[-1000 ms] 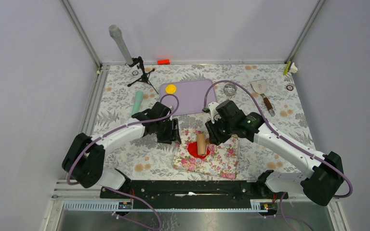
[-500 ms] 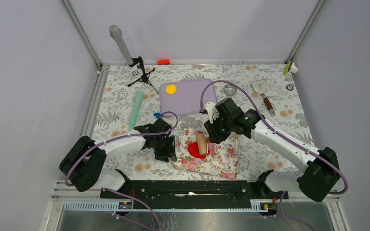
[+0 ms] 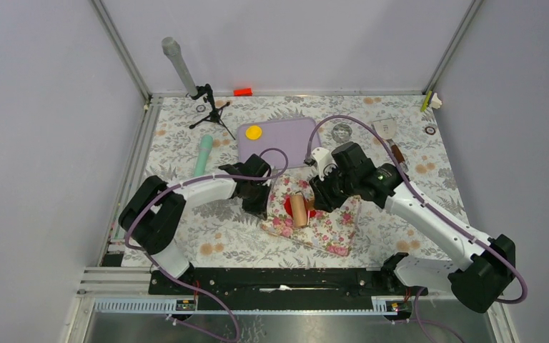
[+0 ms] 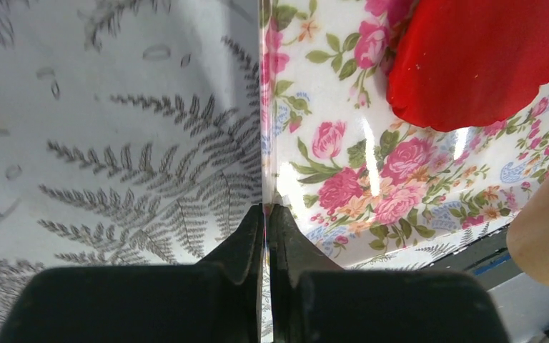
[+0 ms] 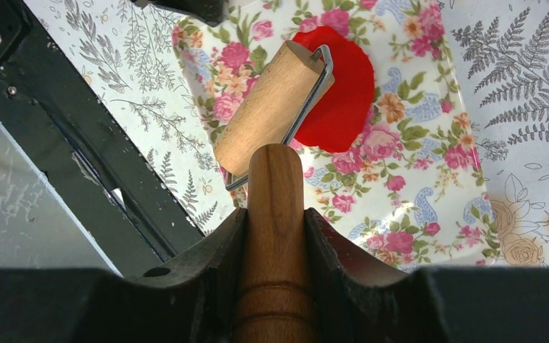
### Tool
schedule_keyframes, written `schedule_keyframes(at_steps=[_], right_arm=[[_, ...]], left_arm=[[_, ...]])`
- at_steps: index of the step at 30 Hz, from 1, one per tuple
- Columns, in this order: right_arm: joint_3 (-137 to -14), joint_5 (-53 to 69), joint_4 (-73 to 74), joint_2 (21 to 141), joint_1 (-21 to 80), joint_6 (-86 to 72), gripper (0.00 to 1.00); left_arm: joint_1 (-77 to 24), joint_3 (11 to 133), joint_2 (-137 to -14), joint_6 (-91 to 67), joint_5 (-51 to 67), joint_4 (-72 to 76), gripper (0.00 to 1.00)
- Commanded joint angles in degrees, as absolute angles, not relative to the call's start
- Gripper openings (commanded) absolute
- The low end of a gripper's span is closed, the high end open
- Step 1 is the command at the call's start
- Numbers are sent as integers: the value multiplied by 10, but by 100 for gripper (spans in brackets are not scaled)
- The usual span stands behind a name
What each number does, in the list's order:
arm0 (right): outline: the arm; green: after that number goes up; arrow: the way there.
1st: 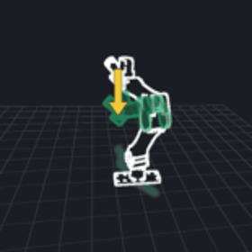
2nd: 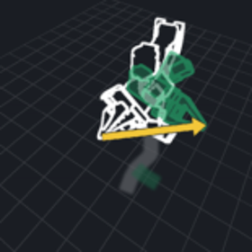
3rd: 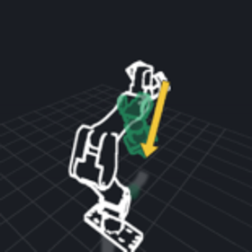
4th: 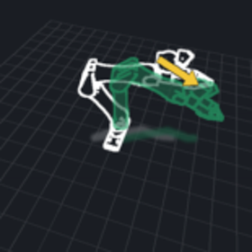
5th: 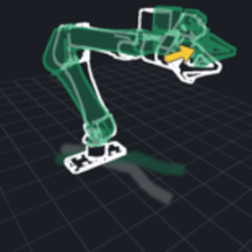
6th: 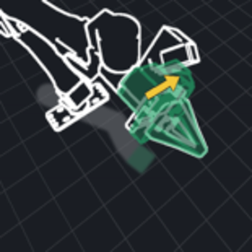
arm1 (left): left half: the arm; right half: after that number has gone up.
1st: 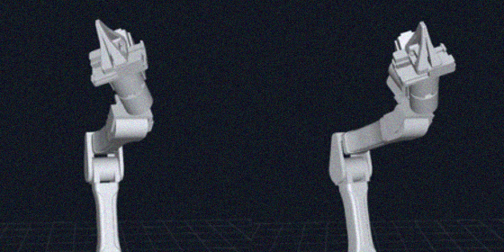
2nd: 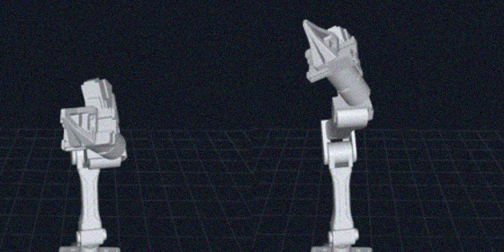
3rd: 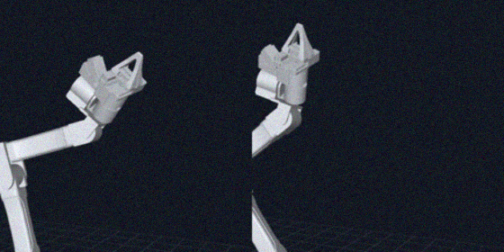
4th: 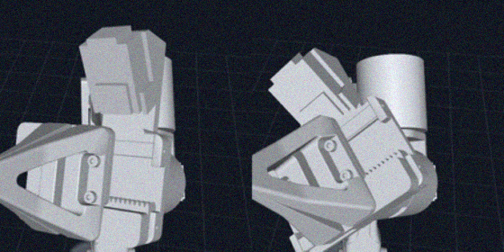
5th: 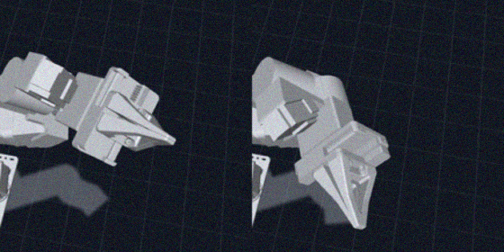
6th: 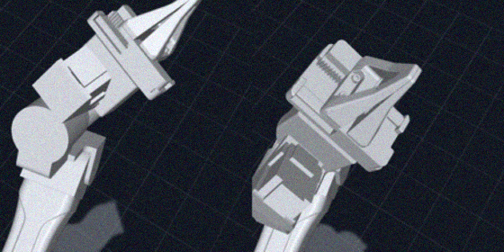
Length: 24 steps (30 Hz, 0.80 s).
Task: Roll out the dumpling wrappers from the dough
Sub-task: Flatten out the dough on the work surface.
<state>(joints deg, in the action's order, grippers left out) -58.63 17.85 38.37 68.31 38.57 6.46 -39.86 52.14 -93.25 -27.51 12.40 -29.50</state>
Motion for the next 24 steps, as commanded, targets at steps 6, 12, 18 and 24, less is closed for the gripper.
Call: schedule_keyframes(at_steps=[6, 12, 18, 24], right_arm=[[-625, 192, 403, 691, 358, 74, 0], [-633, 188, 390, 737, 340, 64, 0], [-667, 145, 368, 809, 331, 6, 0], [-681, 135, 380, 863, 318, -39, 0]], left_arm=[[-372, 592, -952, -145, 151, -372, 29], [-358, 570, -911, -184, 166, -366, 57], [-349, 533, -882, -273, 184, -294, 55], [-349, 510, -902, -310, 186, -251, 52]])
